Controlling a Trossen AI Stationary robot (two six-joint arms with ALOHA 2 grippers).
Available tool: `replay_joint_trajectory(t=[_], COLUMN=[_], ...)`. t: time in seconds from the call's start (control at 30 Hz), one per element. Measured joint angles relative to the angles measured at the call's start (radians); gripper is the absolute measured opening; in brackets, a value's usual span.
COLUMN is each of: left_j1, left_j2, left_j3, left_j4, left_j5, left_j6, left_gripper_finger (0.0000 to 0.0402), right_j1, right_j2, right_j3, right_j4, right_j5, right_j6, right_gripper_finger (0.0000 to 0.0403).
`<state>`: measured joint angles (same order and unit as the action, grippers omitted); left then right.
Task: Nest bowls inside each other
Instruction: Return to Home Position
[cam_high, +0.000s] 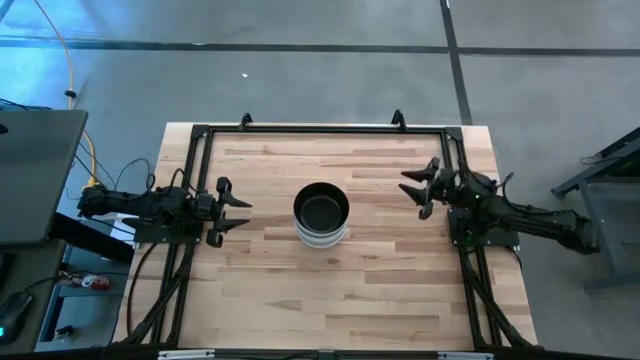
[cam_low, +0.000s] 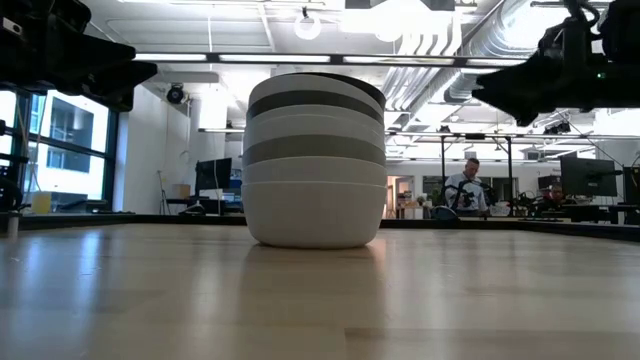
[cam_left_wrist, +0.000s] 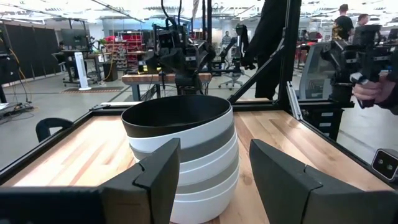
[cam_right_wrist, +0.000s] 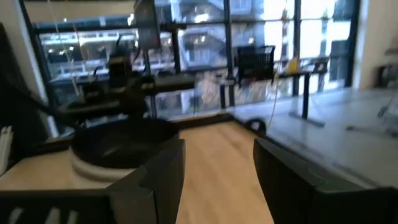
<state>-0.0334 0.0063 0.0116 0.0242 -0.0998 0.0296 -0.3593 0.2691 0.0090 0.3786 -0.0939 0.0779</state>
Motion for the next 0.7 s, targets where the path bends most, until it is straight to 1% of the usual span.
replay_joint_trajectory(t=[0.13, 0.27, 0.47, 0.7], left_j1=[0.0, 0.0, 0.0, 0.0], left_j2=[0.0, 0.0, 0.0, 0.0], left_j3=[0.0, 0.0, 0.0, 0.0], left_j4=[0.0, 0.0, 0.0, 0.0], left_j5=[0.0, 0.0, 0.0, 0.0], left_j6=[0.0, 0.0, 0.0, 0.0], left_gripper_finger=[0.0181, 0.0181, 0.0181, 0.0181], right_j1=[0.094, 0.178, 0.28, 0.336], right_j2=[0.0, 0.0, 0.0, 0.0], right_j3=[0.0, 0.0, 0.0, -0.001], right_j4=[-0.058, -0.052, -0.058, -0.146], right_j5=[0.071, 0.16, 0.246, 0.258], right_j6=[0.017, 0.001, -0.017, -0.039], right_gripper_finger=[0.0183, 0.0183, 0.0183, 0.0183])
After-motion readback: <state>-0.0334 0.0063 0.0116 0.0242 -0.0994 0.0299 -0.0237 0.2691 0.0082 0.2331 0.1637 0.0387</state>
